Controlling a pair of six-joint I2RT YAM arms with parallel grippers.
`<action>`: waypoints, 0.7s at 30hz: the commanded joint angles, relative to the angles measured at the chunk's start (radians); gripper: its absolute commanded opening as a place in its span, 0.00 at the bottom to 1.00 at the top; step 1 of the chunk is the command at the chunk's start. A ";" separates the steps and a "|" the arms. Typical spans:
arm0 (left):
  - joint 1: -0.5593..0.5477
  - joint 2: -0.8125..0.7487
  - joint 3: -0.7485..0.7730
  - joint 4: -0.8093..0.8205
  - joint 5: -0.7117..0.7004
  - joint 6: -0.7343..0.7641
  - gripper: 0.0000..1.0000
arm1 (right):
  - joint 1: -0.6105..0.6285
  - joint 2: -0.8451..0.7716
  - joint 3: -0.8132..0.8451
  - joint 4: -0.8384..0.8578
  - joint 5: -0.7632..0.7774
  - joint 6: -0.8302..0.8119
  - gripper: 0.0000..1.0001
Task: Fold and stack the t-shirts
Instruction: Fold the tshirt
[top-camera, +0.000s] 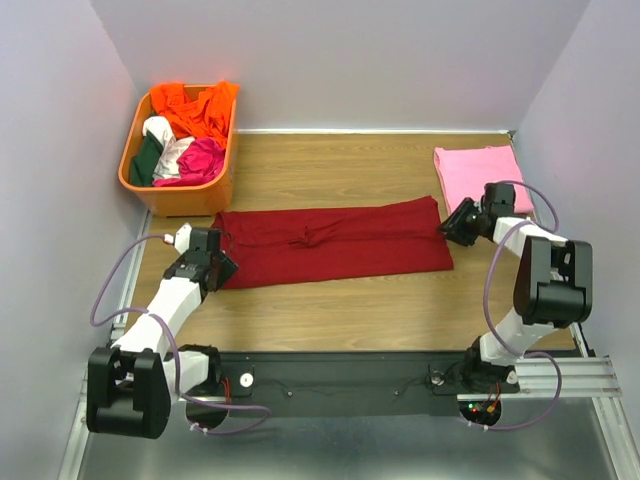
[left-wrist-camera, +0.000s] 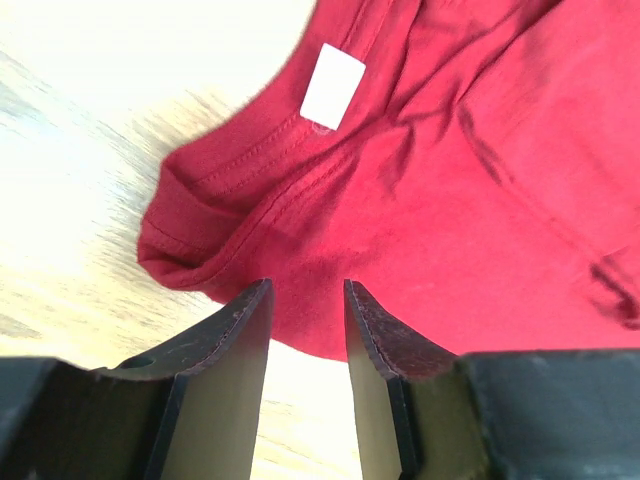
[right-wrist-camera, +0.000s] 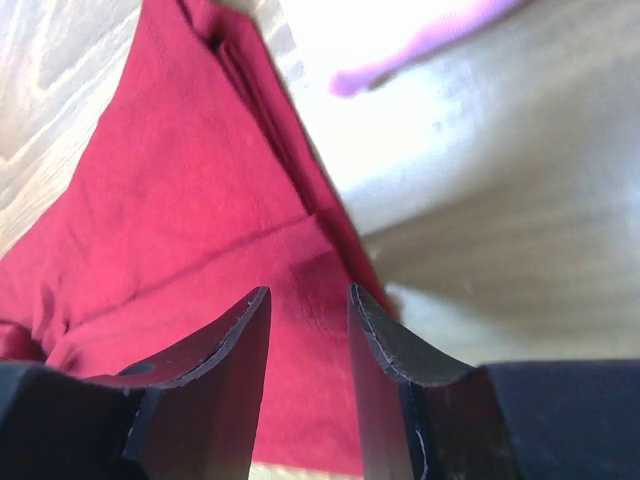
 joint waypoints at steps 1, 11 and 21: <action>0.008 -0.023 0.066 -0.068 -0.061 -0.036 0.45 | -0.010 -0.123 -0.030 -0.034 -0.015 0.004 0.43; 0.038 0.069 -0.052 0.022 0.018 -0.159 0.41 | -0.010 -0.201 -0.157 -0.075 -0.067 0.064 0.43; 0.141 -0.023 -0.080 -0.036 0.015 -0.191 0.38 | -0.053 -0.222 -0.263 -0.114 0.056 0.107 0.40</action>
